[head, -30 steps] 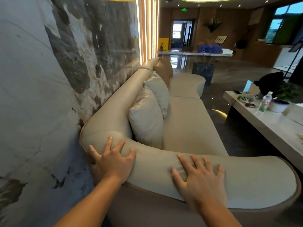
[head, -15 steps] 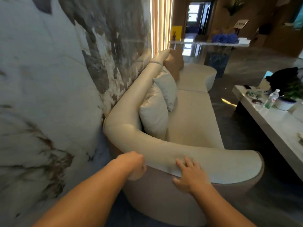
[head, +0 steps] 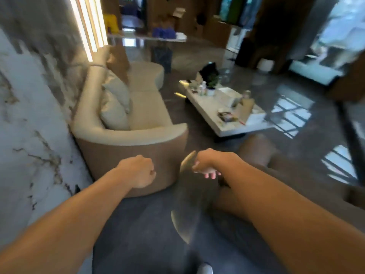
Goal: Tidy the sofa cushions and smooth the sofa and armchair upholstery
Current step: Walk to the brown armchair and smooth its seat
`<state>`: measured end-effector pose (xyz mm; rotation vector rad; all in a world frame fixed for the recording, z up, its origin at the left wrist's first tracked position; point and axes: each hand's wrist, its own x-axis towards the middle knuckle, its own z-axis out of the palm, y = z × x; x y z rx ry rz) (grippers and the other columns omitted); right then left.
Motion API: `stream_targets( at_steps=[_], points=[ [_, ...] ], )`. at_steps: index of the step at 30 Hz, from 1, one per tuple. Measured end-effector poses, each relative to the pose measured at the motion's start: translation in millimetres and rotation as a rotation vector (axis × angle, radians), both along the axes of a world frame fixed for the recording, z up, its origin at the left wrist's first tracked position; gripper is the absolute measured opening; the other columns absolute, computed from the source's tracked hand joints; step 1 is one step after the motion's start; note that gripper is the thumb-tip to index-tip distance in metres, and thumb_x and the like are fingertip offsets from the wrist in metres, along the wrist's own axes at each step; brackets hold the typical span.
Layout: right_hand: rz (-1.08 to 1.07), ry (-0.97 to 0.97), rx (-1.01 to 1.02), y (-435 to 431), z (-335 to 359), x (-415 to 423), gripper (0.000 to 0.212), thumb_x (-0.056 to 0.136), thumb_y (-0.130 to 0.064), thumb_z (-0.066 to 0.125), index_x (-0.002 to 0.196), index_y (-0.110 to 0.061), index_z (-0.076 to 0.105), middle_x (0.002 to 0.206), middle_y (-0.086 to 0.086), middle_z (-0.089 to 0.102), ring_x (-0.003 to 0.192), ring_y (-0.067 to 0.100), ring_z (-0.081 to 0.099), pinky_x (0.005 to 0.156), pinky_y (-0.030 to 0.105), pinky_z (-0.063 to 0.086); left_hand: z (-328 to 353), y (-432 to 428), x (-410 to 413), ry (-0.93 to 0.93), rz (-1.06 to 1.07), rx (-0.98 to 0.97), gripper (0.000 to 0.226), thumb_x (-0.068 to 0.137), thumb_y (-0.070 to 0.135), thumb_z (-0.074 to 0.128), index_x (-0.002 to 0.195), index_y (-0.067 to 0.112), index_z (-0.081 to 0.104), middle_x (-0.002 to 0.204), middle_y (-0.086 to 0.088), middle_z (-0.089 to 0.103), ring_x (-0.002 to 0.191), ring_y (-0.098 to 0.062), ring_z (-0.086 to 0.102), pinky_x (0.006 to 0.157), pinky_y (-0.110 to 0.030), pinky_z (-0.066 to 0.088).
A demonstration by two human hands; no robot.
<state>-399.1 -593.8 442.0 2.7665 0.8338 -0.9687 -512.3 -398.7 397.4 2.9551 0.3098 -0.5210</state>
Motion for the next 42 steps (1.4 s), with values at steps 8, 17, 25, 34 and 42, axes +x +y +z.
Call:
stream_targets(
  at_steps=[8,17,25,34,42],
  points=[
    [-0.239,-0.029,-0.01,-227.3,53.3,-87.9,0.034,0.091,-0.037,0.049,0.103,-0.013,0.07,0.088,0.005,0.074,0.07,0.022,0.073,0.049,0.026,0.048,51.7,-207.9,-23.4,-0.001,-0.305,-0.058,0.026,0.096,0.041,0.043,0.083,0.024,0.059,0.102,-0.004,0.062,0.091,-0.028,0.06,0.08,-0.04,0.05],
    [-0.577,-0.094,-0.005,-478.5,30.0,-120.7,0.038,0.093,-0.031,0.053,0.122,-0.011,0.065,0.122,0.013,0.066,0.106,0.031,0.063,0.093,0.041,0.052,55.6,-423.6,-0.5,-0.011,-0.51,-0.052,0.021,0.093,0.039,0.048,0.083,0.027,0.062,0.092,0.0,0.06,0.082,-0.026,0.059,0.075,-0.04,0.051],
    [-0.82,-0.219,0.085,-636.2,-17.0,-112.7,0.067,0.094,-0.051,0.047,0.152,-0.031,0.019,0.152,0.014,0.033,0.132,0.041,0.04,0.101,0.055,0.044,27.8,-577.6,33.5,-0.218,-0.557,0.011,0.052,0.097,0.045,0.043,0.142,0.021,0.034,0.144,-0.009,0.037,0.126,-0.035,0.037,0.095,-0.049,0.042],
    [-0.907,-0.261,0.198,-662.6,-88.7,1.5,0.07,0.083,-0.078,0.018,0.145,-0.049,0.031,0.156,-0.005,0.034,0.143,0.03,0.026,0.108,0.072,0.016,-27.8,-624.8,166.9,0.007,-0.555,-0.031,0.09,0.076,0.087,0.019,0.149,0.034,0.03,0.157,-0.002,0.031,0.14,-0.03,0.029,0.112,-0.051,0.022],
    [-0.974,-0.048,0.214,-706.5,-131.9,62.5,0.073,0.075,-0.08,0.019,0.138,-0.052,0.044,0.153,-0.009,0.04,0.136,0.028,0.039,0.107,0.057,0.03,-74.1,-675.4,238.2,0.308,-0.42,-0.055,0.093,0.056,0.099,0.019,0.138,0.057,0.035,0.152,-0.005,0.033,0.133,-0.039,0.03,0.104,-0.052,0.026]
  ],
)
